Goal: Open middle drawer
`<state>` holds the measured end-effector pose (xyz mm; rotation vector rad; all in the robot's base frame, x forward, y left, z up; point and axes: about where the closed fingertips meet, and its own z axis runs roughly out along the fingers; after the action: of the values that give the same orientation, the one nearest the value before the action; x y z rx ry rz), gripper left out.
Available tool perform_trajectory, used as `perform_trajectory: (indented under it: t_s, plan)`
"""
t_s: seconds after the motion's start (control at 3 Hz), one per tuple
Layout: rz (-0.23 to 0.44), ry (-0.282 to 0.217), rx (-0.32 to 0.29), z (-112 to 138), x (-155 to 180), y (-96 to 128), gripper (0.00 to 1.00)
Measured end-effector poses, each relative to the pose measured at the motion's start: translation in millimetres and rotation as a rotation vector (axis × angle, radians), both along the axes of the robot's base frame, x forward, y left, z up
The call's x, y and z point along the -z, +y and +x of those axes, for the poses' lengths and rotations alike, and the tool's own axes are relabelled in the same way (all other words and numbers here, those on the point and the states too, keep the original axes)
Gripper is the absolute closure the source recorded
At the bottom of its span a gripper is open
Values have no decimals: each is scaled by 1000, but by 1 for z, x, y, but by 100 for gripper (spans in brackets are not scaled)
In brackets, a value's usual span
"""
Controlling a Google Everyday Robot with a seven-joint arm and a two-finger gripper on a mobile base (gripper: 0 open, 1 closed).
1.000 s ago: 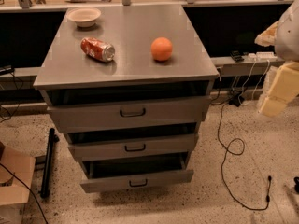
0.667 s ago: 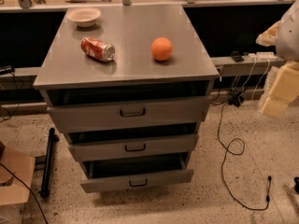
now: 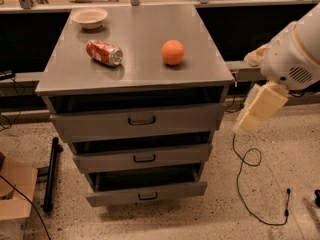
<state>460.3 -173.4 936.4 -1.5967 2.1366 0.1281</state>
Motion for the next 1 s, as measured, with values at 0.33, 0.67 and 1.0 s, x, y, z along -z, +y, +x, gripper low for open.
perform_trajectory:
  t_s: [0.33,0.67,1.0]
  plan:
    - [107,-29,-4,11,20,19,0]
    - [243,-38,-32,29,56,39,0]
    - [262,-45,-40,33,58,43,0]
